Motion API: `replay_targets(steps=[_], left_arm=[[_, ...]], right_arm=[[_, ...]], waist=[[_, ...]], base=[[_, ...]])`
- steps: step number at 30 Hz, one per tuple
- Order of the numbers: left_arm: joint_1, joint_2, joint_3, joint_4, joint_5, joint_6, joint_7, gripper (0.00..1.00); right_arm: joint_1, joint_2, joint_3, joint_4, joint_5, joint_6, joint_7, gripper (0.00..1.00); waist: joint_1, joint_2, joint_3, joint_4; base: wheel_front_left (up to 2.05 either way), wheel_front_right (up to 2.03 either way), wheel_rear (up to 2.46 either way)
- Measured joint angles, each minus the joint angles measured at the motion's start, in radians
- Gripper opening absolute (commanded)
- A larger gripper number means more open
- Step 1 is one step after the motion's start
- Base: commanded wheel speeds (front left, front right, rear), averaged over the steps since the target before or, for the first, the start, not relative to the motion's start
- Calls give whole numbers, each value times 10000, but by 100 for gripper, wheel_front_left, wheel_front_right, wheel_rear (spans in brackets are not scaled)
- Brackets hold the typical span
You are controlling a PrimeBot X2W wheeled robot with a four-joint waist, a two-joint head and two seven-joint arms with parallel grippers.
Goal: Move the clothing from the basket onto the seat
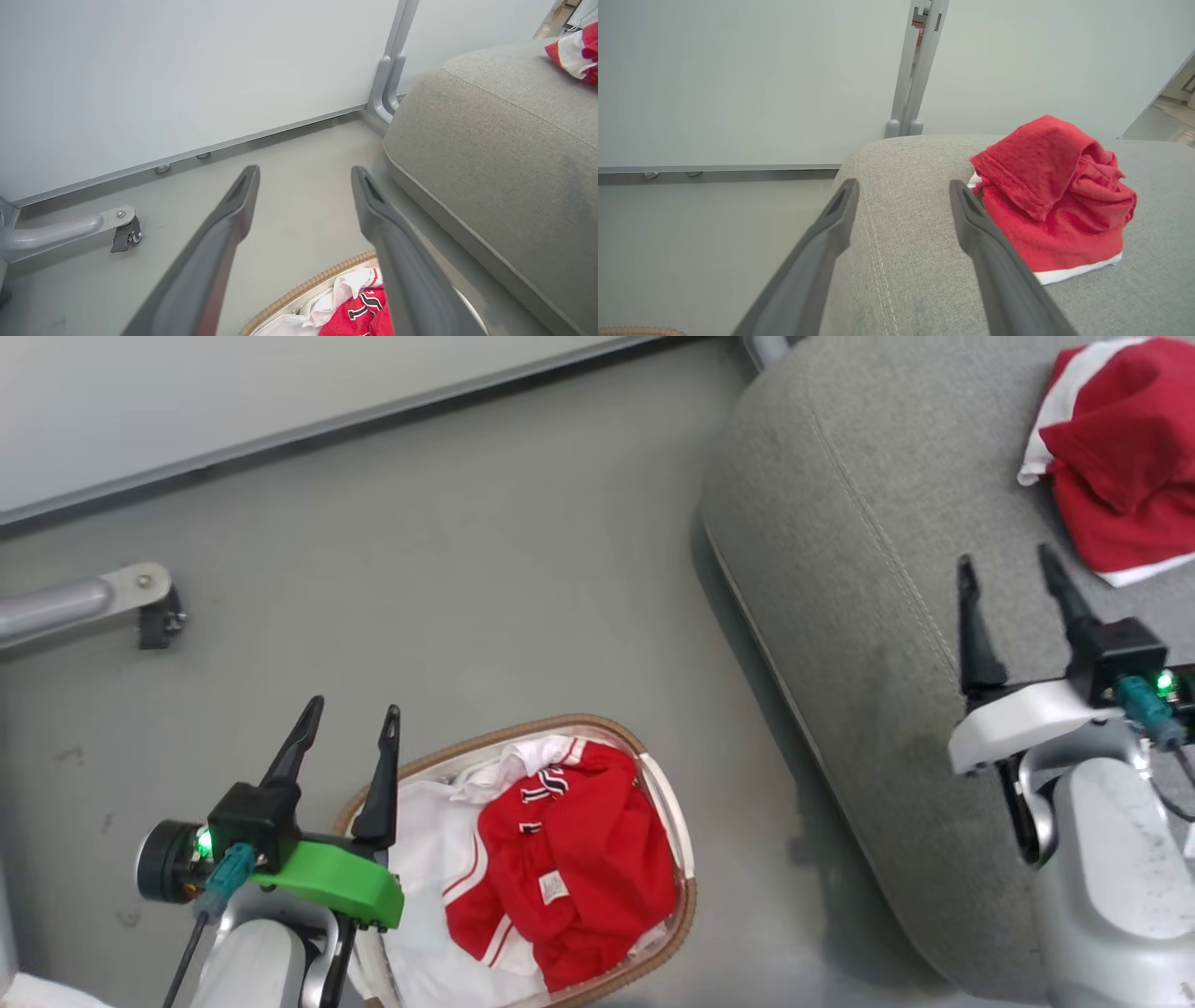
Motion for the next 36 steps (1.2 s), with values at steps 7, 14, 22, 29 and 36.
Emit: replay_targets(steps=[7,14,22,29,36], left_arm=[[369,-462,1076,276,157,0,0,100],[709,-715,1781,412,309,0,0,100],[1398,-834,1958,462,207,0,0,100],[2001,-1020,2192,426,207,0,0,100],[2146,-1139,2104,387,207,0,0,100]], right_arm=[[486,194,940,-249,489,0,0,100],[1125,232,1271,-259,788,0,0,100],[1997,249,1469,-117,1315,2,0,100],[2519,249,1517,-73,1521,0,0,100],[2613,247,1609,-75,1586,0,0,100]], waist=[[0,0,-606,738],[0,0,-1311,1261],[0,0,-2138,1519],[0,0,-2675,1553],[0,0,-2750,1477]], base=[[0,0,0],[0,0,0],[0,0,0],[0,0,0],[0,0,0]])
